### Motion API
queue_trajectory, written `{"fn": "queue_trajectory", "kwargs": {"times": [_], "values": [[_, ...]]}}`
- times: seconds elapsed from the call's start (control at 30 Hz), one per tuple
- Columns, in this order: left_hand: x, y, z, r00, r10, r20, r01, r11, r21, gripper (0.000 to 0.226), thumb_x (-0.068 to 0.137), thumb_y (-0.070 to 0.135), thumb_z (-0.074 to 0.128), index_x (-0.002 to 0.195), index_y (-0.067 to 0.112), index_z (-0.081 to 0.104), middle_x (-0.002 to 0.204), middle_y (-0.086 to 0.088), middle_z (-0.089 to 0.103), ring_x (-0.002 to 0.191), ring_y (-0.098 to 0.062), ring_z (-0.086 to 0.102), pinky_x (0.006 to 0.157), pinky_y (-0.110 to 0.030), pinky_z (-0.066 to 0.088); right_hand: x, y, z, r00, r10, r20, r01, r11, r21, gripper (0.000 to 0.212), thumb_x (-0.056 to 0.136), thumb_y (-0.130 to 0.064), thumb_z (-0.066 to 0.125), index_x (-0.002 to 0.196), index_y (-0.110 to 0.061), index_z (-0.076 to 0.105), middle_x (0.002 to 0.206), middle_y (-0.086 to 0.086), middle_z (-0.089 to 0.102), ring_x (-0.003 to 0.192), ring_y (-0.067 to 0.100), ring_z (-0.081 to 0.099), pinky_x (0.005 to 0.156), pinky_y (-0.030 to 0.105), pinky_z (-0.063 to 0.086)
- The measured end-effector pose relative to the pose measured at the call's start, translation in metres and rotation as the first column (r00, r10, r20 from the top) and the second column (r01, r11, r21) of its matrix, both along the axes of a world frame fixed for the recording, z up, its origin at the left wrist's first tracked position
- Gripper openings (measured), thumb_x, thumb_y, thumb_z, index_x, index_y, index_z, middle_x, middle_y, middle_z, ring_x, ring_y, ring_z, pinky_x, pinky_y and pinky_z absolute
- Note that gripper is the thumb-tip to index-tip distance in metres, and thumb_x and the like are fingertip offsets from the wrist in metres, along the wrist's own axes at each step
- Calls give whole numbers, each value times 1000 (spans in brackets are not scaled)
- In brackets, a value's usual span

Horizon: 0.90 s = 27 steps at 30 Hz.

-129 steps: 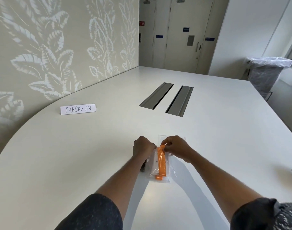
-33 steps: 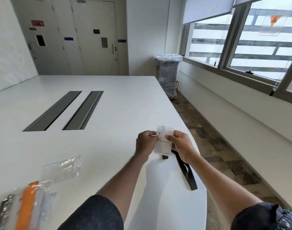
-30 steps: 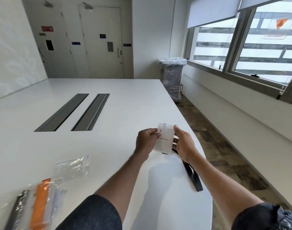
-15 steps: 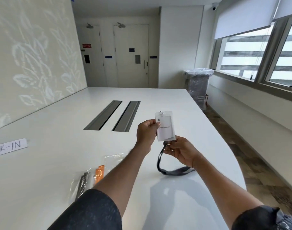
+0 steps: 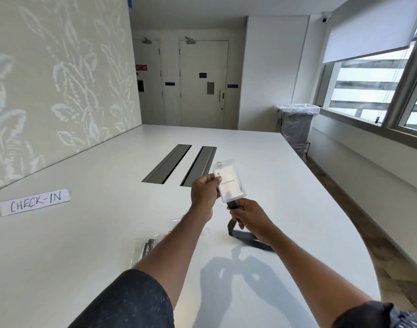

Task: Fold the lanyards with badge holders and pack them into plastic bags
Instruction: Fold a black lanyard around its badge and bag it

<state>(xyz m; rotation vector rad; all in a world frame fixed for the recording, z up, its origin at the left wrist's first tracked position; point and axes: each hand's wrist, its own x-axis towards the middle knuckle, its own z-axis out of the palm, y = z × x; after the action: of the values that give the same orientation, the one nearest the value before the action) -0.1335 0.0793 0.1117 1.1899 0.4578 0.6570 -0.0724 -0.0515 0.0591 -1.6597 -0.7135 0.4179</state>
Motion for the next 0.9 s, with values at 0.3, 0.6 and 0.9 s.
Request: {"fn": "queue_trajectory", "kwargs": {"times": [0.3,0.6,0.9], "values": [[5,20,-2,1000,-17,18,17,1000,-2,11,91,7,61,88,15,68,88,-8,72,81,-23,66,80,-39,58,4,15,-8,984,-122,129,116,992,54,21,98,-35,47,88,-29,65,58,-13,43,51,5,38,49,19,34],[18,21,-13,999,41,-23,-39,997,74,9,90,10,65,96,12,70,95,-11,73,86,-23,67,82,-41,59,21,9,-6,949,205,-239,-203,979,34,25,91,-20,50,96,-18,75,91,1,62,84,19,53,77,33,42],[15,19,-20,984,129,-126,-71,921,384,13,84,18,68,95,13,73,86,-5,75,85,-28,71,83,-47,58,22,11,12,923,282,-262,-258,958,125,29,101,-14,46,91,-2,71,83,10,71,74,22,62,64,31,51]]}}
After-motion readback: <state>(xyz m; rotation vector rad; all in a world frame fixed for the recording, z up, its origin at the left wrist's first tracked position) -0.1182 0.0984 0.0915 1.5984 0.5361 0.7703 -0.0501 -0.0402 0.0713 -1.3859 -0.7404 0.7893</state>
